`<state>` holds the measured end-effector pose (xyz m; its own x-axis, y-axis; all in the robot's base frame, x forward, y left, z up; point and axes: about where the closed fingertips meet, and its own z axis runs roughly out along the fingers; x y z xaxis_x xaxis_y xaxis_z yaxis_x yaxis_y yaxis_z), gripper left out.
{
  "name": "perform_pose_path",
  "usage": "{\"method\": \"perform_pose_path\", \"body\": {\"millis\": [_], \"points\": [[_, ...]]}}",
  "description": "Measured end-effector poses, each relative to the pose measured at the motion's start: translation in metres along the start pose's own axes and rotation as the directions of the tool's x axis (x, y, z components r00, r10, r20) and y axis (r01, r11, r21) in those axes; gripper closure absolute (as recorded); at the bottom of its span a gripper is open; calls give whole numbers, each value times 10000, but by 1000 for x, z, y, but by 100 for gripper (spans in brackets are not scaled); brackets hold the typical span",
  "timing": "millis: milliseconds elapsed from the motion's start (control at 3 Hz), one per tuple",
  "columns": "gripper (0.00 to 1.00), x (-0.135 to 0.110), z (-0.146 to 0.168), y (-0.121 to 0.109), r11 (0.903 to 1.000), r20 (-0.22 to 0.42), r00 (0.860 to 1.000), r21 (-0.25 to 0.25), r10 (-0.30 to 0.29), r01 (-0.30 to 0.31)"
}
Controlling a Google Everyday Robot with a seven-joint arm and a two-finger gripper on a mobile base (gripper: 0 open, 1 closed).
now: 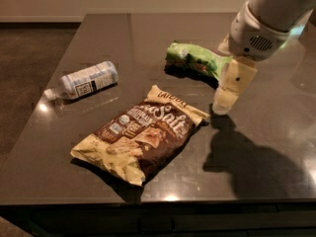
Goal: Move brown chip bag near blue plastic bottle
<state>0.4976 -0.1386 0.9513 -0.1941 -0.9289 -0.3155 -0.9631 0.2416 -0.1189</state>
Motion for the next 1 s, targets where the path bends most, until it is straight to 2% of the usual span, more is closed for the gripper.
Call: {"method": "perform_pose_path", "body": {"millis": [333,1000], "points": [[0,-17,30,2,9999,-363,9992,-18,-150,150],[0,-32,86,18,9962,-912,9945,-747,-516,449]]}}
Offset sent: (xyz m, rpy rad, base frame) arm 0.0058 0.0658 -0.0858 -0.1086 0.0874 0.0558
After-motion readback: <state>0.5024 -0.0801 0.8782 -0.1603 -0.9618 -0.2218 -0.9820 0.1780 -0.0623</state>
